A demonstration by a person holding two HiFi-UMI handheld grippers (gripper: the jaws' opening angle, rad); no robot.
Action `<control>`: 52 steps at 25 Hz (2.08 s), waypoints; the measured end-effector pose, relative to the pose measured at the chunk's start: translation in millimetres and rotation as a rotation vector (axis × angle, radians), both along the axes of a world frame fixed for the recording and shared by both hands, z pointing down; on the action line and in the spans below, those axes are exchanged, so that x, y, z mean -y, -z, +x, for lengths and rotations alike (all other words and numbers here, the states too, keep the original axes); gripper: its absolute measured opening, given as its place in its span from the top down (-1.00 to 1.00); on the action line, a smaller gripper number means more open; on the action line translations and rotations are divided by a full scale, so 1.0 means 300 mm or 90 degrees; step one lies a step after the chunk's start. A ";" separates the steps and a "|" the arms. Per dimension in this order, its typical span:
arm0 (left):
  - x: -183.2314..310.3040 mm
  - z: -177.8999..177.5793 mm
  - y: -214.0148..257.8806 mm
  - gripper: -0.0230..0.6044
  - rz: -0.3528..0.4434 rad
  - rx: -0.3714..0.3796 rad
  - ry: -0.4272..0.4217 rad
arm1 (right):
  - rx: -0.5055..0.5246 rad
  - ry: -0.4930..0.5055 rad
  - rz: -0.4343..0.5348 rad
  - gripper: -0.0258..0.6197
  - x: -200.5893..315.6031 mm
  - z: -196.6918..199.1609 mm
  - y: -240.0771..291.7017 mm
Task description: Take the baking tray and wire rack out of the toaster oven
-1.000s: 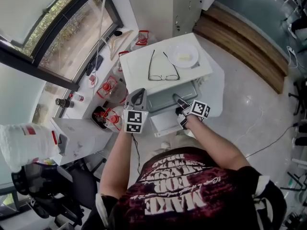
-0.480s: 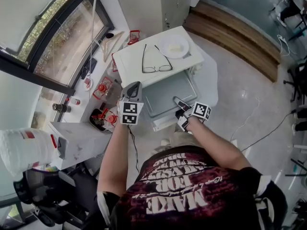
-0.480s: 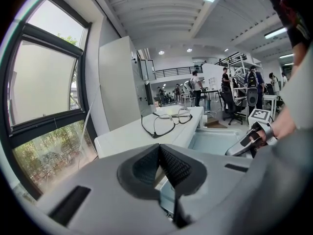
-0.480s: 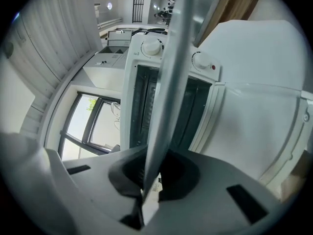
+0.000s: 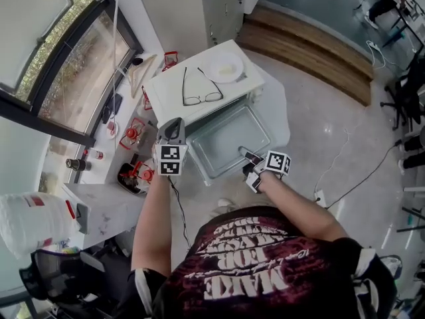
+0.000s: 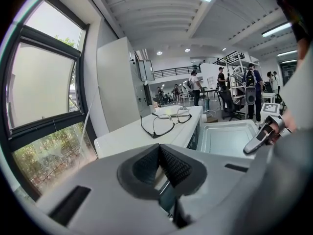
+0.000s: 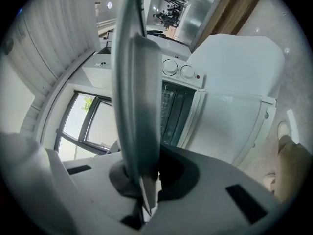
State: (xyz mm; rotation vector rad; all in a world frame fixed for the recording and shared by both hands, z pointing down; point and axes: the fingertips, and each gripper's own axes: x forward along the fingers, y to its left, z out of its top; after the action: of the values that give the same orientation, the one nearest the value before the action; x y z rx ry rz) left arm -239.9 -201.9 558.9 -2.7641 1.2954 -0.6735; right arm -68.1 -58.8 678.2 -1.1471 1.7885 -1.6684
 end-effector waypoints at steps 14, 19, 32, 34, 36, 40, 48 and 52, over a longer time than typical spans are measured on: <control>0.007 -0.002 0.004 0.91 -0.014 0.007 0.046 | -0.001 0.092 -0.011 0.90 -0.144 0.120 0.038; -0.078 0.007 0.059 0.91 0.029 -0.029 0.131 | 0.015 0.121 -0.024 0.90 -0.220 0.224 0.042; -0.464 0.524 0.072 0.91 -0.026 -0.157 0.134 | -0.003 0.164 -0.023 0.90 -0.293 0.638 0.019; -0.465 0.602 0.081 0.91 -0.026 -0.155 0.127 | -0.004 0.173 -0.022 0.90 -0.284 0.695 0.023; -0.454 0.657 0.096 0.91 -0.023 -0.156 0.133 | -0.007 0.181 -0.022 0.90 -0.267 0.746 0.024; -0.445 0.742 0.130 0.91 -0.014 -0.169 0.151 | -0.014 0.198 -0.024 0.90 -0.236 0.835 0.018; -0.414 0.815 0.159 0.91 -0.001 -0.137 0.144 | -0.015 0.219 -0.018 0.90 -0.129 0.933 0.009; -0.334 0.800 0.163 0.91 0.010 -0.129 0.144 | 0.000 0.237 -0.023 0.90 -0.048 0.928 -0.001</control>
State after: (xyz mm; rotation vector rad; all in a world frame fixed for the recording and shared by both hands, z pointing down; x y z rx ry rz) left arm 0.2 -101.6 509.9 -2.7590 1.6616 -0.3951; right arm 210.3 -44.5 678.6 -0.8643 2.0768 -1.9097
